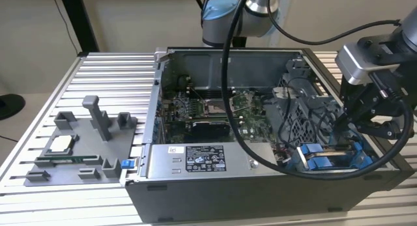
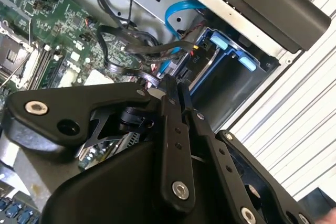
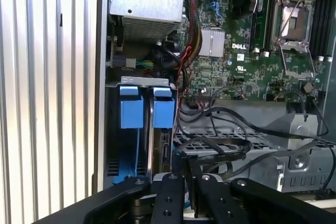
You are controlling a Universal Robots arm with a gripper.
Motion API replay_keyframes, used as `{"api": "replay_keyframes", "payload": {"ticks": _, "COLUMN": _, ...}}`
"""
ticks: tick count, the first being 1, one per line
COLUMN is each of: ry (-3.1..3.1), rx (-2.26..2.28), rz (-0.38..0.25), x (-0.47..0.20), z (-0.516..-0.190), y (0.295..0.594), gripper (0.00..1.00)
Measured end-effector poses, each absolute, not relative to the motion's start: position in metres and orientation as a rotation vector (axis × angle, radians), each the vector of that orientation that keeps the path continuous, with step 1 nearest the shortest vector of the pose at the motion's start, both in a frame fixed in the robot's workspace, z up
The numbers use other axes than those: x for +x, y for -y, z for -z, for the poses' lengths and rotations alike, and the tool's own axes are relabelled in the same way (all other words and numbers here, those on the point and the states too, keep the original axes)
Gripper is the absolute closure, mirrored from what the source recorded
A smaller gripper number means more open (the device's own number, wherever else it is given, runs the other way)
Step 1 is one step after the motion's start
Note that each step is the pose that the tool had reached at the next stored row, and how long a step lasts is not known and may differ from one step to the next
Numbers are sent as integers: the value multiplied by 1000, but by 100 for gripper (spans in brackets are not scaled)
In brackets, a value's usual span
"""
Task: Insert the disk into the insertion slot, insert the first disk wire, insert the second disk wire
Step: 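Insert the second disk wire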
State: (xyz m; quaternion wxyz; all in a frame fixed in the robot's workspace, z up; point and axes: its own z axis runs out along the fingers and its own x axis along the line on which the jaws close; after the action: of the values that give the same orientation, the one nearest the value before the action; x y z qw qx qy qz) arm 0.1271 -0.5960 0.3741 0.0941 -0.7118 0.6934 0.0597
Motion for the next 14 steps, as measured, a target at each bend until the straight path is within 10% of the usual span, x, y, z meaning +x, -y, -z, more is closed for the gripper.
{"api": "replay_keyframes", "payload": {"ticks": 14, "ry": -2074, "rx": -2114, "rz": -201, "x": 130, "z": -362, "y": 601, "gripper": 100}}
